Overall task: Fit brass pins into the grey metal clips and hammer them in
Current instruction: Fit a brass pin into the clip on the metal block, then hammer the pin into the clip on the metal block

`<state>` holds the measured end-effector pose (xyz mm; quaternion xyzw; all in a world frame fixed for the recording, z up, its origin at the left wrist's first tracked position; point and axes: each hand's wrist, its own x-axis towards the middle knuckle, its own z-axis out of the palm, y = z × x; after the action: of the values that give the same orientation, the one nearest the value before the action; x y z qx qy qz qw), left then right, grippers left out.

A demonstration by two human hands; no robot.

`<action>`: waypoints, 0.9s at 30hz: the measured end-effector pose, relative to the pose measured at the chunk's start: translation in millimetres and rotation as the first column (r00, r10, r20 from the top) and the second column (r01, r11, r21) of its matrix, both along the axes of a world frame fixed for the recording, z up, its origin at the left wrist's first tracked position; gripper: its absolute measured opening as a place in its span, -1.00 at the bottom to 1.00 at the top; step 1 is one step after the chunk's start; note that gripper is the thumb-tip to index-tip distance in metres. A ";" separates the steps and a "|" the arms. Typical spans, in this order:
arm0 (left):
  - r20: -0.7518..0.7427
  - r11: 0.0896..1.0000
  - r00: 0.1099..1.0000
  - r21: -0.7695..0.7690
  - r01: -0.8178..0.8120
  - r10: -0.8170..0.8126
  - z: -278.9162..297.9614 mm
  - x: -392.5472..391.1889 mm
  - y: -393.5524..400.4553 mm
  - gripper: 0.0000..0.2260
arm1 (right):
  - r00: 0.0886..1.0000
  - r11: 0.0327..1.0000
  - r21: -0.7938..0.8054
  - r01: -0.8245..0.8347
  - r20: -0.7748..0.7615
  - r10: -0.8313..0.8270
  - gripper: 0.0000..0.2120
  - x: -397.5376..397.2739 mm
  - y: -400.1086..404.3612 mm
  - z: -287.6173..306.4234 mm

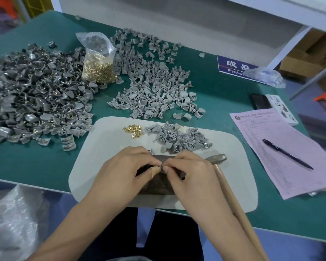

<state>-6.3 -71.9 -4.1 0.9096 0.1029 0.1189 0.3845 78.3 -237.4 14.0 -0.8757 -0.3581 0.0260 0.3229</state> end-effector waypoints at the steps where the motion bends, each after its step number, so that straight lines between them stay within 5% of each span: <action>1: 0.007 1.000 1.000 0.005 -0.002 0.002 0.0 -1.2 -0.8 -0.92 | 1.000 1.000 0.013 -0.007 -0.006 0.007 -0.85 0.8 -0.1 -0.7; 5: 0.036 0.990 0.995 0.103 -0.094 0.091 -0.7 -4.0 -9.1 -0.93 | 0.998 0.994 0.105 0.029 -0.064 -0.023 -0.90 0.8 -4.3 -2.6; 9: 0.041 0.982 0.991 0.135 -0.129 0.125 -1.4 -4.4 -12.7 -0.97 | 0.944 0.910 0.273 0.311 0.024 -0.329 -0.93 8.5 -48.9 -8.0; 11: 0.044 0.981 0.991 0.138 -0.135 0.130 -1.5 -4.5 -14.1 -0.97 | 0.856 0.860 0.025 0.509 0.083 -0.510 -0.92 16.0 -79.7 -14.7; 13: 0.048 0.979 0.989 0.149 -0.142 0.137 -0.8 -4.0 -15.2 -0.96 | 0.811 0.764 -0.306 0.568 0.046 -0.584 -0.70 19.3 -99.5 -25.4; 19: 0.052 0.972 0.988 0.176 -0.155 0.148 -2.2 -2.5 -17.0 -0.96 | 0.851 0.753 -0.412 0.513 0.127 -0.510 -0.67 21.6 -97.8 -24.2; 24: 0.049 0.973 0.989 0.175 -0.148 0.141 -1.4 -0.8 -16.2 -0.98 | 0.905 0.937 0.015 0.349 -0.263 -0.333 -0.70 18.6 -86.3 2.7; 27: 0.060 0.972 0.988 0.179 -0.152 0.144 -2.4 -0.8 -14.9 -0.97 | 0.950 0.988 -0.013 0.151 -0.275 -0.149 -0.65 7.6 -72.0 9.5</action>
<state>-7.1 -86.7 -6.5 0.9278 0.1501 0.1773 0.2918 85.9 -309.3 23.6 -0.8868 -0.2422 0.1214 0.3743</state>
